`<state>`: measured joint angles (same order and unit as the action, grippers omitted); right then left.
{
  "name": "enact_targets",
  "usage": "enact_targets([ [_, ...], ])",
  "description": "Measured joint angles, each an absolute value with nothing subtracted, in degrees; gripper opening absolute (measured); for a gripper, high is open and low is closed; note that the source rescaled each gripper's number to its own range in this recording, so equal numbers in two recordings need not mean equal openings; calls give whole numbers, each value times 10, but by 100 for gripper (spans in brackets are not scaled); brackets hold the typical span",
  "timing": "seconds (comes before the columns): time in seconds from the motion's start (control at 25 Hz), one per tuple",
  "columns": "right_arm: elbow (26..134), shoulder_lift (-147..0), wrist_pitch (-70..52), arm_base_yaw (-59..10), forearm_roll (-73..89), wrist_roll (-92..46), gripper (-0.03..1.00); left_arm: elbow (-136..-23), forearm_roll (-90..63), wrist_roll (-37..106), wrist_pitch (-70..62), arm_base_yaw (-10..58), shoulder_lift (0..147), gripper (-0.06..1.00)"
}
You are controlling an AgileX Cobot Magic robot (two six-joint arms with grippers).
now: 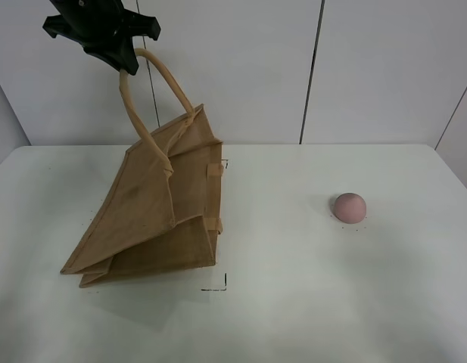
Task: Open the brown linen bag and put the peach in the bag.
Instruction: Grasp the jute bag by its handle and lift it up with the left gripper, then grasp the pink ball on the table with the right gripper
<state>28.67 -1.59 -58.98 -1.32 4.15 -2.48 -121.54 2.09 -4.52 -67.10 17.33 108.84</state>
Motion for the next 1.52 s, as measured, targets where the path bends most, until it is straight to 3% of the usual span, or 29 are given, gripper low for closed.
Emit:
enact_targets([
  [0.24, 321, -205, -534, -13, 44, -25, 100, -1215, 28, -45, -671, 173, 1074, 0],
  [0.48, 418, -515, -472, -13, 45, -25, 100, -1215, 29, -45, -671, 173, 1074, 0],
  [0.92, 748, -1033, -511, -16, 49, -25, 100, -1215, 29, -44, -671, 173, 1074, 0],
  [1.16, 864, -1171, -534, -42, 51, -28, 100, -1215, 29, -44, -671, 173, 1074, 0],
  [1.52, 880, -1264, -508, -45, 50, -27, 100, -1215, 29, -43, -671, 173, 1074, 0],
])
